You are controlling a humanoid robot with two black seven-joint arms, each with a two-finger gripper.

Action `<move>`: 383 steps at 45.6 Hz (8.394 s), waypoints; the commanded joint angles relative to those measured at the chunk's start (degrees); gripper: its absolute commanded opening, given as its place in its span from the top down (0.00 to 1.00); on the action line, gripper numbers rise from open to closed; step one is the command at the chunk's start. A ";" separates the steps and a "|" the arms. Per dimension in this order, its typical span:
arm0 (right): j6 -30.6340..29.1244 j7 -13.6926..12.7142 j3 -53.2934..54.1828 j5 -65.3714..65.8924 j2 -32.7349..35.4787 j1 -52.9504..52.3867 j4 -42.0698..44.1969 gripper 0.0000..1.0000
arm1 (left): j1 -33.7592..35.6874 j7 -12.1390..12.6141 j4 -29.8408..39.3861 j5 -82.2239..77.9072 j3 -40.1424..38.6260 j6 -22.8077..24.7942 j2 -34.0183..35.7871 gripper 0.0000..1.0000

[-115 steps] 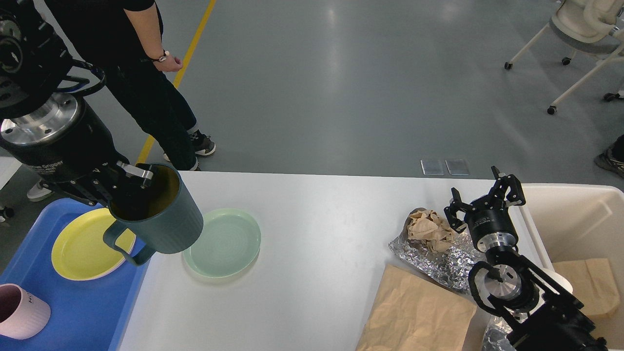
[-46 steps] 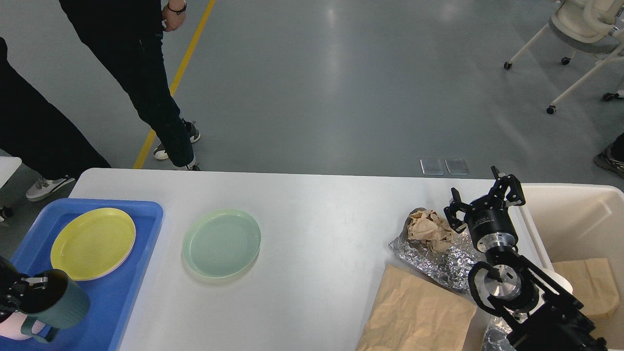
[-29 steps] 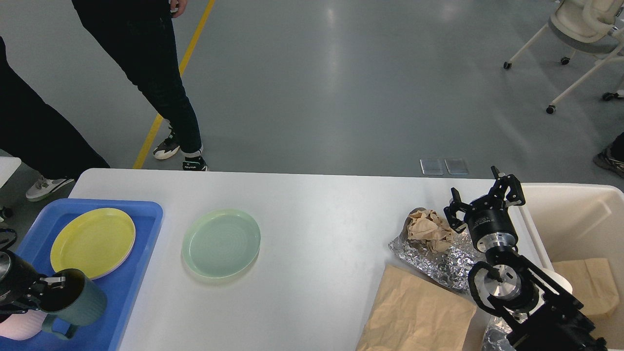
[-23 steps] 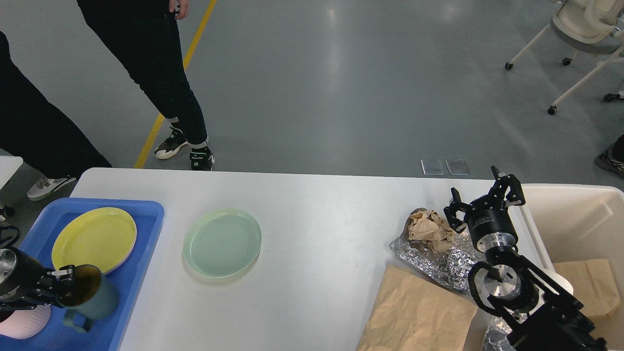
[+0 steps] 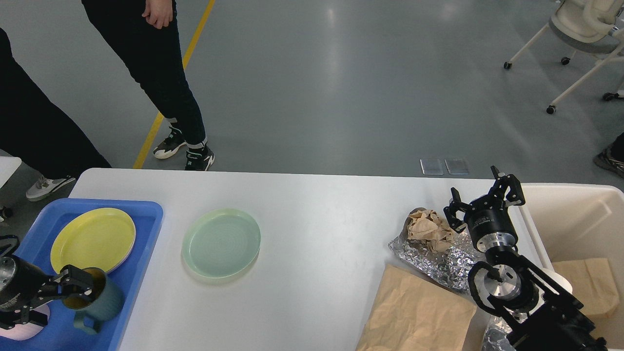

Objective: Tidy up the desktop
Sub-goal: 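Release the mug and raise the left gripper, then grasp the edge of the pale green plate with the left gripper, then lift the green plate and stack it on the yellow plate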

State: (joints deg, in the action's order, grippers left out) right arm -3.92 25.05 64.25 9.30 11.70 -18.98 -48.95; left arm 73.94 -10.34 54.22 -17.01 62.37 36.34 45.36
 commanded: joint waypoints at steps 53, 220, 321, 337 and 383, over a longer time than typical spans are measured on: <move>0.05 0.00 0.00 0.01 -0.01 0.00 0.08 0.00 | 83.21 -0.47 38.50 28.08 32.90 14.63 -35.07 0.04; 0.05 0.00 0.00 0.01 -0.01 0.00 0.08 0.00 | -4.68 18.60 2.38 42.32 -13.07 -29.67 -26.64 1.00; 0.05 0.00 0.00 0.01 -0.01 0.00 0.08 0.00 | -3.18 29.06 -29.87 44.61 -2.43 7.25 -5.19 1.00; -0.04 0.00 0.00 0.01 -0.01 0.00 0.08 0.00 | -10.66 28.10 -31.37 36.96 -6.74 -4.53 -10.55 1.00; -0.04 0.00 0.00 0.01 -0.01 0.00 0.08 0.00 | -4.68 28.10 -29.79 36.52 -16.92 -4.18 -5.20 0.04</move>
State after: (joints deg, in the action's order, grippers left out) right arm -3.93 25.05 64.25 9.31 11.69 -18.98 -48.87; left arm 67.34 18.32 24.38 19.51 50.98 32.10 37.10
